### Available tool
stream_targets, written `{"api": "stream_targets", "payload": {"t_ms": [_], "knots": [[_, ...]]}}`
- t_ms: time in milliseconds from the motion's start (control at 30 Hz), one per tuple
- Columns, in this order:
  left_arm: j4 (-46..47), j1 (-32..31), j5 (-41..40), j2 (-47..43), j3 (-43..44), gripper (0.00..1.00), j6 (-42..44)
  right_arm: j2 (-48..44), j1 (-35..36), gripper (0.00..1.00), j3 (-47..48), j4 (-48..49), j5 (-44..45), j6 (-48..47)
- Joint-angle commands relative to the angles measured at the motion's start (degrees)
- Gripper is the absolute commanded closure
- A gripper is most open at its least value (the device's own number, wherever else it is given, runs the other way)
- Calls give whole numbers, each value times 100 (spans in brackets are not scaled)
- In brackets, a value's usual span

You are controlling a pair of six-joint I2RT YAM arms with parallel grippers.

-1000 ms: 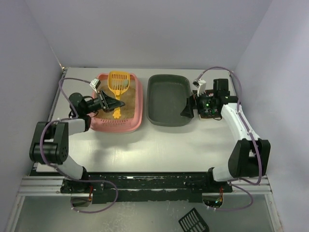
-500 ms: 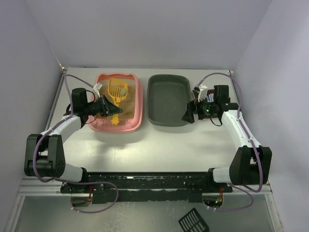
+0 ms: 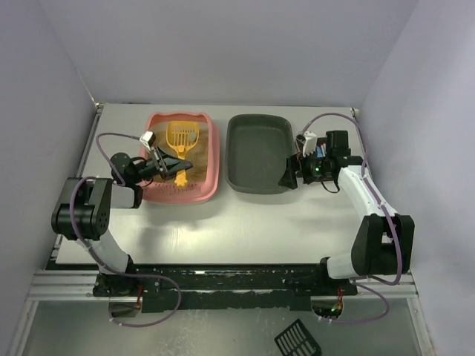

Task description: Clean the litter box

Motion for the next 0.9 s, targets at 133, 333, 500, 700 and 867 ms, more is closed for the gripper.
{"api": "stream_targets", "payload": {"t_ms": [133,333,500,700,867], "knots": [[2757,-38,285,-12,101,93,-1312,-114,-40,0,93,71,62,40],[2695,-38,415,-779,210,93,-860,5,-38,0,197,81,17,82],[1249,-38,600,-1112,246,93,313,-58,-42,0,190,74,13,88],[-882,-31,477,-1704,414,93,1949,-177,-50,0,195,69,25,111],[-7183,-200,-487,-1769,1807,93,5751,-249,-51,0,89,123,18,144]]}}
